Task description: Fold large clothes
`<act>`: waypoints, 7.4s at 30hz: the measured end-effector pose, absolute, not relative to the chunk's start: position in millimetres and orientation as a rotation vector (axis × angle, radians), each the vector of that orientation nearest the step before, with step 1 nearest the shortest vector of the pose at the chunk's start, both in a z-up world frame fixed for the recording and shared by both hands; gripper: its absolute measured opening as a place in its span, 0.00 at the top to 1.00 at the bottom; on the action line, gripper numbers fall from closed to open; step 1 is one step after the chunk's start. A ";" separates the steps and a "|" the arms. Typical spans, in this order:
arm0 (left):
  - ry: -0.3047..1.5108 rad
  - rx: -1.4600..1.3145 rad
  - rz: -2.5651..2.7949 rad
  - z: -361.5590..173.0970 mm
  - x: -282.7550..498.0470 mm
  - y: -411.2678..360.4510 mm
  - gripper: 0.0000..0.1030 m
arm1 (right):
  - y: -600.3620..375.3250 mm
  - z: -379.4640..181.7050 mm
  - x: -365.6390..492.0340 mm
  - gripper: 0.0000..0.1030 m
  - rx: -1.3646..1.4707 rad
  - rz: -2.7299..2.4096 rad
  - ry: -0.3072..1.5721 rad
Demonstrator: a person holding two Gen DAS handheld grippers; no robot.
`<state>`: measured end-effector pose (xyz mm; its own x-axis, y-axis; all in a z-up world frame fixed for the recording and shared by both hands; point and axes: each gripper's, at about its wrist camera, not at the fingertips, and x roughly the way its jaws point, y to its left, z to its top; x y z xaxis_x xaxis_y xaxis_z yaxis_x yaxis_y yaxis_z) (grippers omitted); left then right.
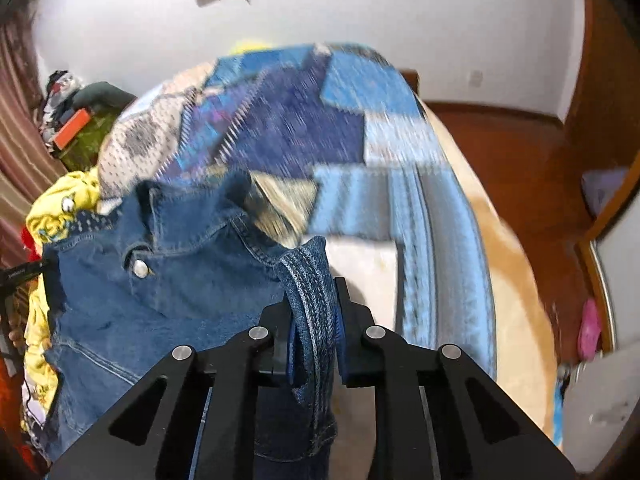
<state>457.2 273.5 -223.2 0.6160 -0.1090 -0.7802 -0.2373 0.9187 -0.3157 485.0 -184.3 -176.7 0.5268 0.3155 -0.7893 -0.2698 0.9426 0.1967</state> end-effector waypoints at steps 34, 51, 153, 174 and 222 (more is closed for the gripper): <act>0.942 -0.120 0.085 -156.1 414.1 202.6 0.39 | -154.2 -123.7 451.1 0.33 -0.039 0.335 0.933; 0.923 -0.161 0.006 -149.8 239.6 169.5 0.06 | -179.7 -120.5 288.7 0.17 -0.106 0.417 0.897; 1.006 -0.051 0.024 -192.8 419.6 178.6 0.10 | -137.2 -163.4 436.6 0.16 0.008 0.476 0.963; 1.143 -0.124 0.104 -269.2 518.9 206.4 0.04 | -31.6 -232.7 501.3 0.05 -0.141 0.464 1.124; 1.129 -0.251 0.207 -270.2 336.2 221.2 0.03 | -163.1 -231.2 385.1 0.07 -0.032 0.328 1.095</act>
<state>336.2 221.2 -270.2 0.4140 0.0367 -0.9095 -0.2891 0.9528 -0.0932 385.1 -163.1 -231.2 0.4146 0.2451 -0.8764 -0.2767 0.9514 0.1352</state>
